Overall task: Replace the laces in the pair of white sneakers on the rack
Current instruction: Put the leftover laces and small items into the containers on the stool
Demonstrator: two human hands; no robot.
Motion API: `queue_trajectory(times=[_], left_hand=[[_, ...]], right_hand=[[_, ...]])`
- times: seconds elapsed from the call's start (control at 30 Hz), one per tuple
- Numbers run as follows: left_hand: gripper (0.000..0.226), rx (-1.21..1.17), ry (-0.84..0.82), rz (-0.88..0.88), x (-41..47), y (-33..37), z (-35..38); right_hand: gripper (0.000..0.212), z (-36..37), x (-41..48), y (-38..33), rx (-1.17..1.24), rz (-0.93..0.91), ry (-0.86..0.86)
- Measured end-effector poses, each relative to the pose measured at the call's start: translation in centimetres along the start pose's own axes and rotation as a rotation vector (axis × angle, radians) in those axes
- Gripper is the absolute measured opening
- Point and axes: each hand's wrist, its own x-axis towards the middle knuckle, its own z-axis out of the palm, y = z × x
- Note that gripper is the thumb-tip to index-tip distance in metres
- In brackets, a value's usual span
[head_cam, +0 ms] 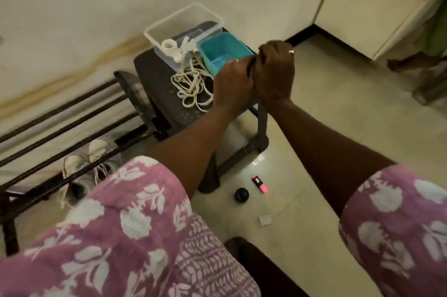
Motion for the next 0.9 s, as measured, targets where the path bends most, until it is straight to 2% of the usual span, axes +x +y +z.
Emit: queue_trajectory(times=[0.07, 0.13, 0.2, 0.33, 0.5, 0.63, 0.77, 0.83, 0.9], left_hand=[[0.026, 0.006, -0.085, 0.022, -3.2, -0.5, 2.8], [0.027, 0.075, -0.264, 0.03, -6.6, -1.8, 5.9], [0.029, 0.14, -0.453, -0.016, -9.9, -3.9, 9.2], [0.026, 0.14, -0.729, -0.066, -15.3, -8.0, 14.6], [0.038, 0.263, -1.04, -0.271, -20.4, -12.7, 20.4], [0.058, 0.394, -1.166, -0.356, -22.7, -15.2, 23.1], [0.078, 0.392, -1.219, -0.45, -24.3, -16.7, 25.5], [0.081, 0.4, -1.229, -0.483, -24.8, -17.2, 26.4], [0.081, 0.406, -1.237, -0.52, -25.1, -17.5, 27.2]], right_hand=[[0.021, 0.3, -4.0, 2.4, 0.042, 0.125, 0.008], [0.019, 1.3, -8.2, 4.8, 0.039, 0.236, -0.068], [0.018, 2.8, -12.5, 7.4, -0.013, 0.343, -0.188], [0.019, 5.9, -21.1, 11.5, -0.144, 0.579, -0.465], [0.027, 8.6, -29.9, 15.2, -0.25, 1.082, -0.602], [0.035, 9.7, -34.6, 17.1, -0.188, 1.389, -0.715], [0.05, 11.8, -37.6, 18.6, -0.128, 1.48, -0.968], [0.057, 12.7, -38.3, 19.0, -0.073, 1.626, -1.012], [0.062, 13.6, -39.1, 19.4, -0.051, 1.692, -1.082]])
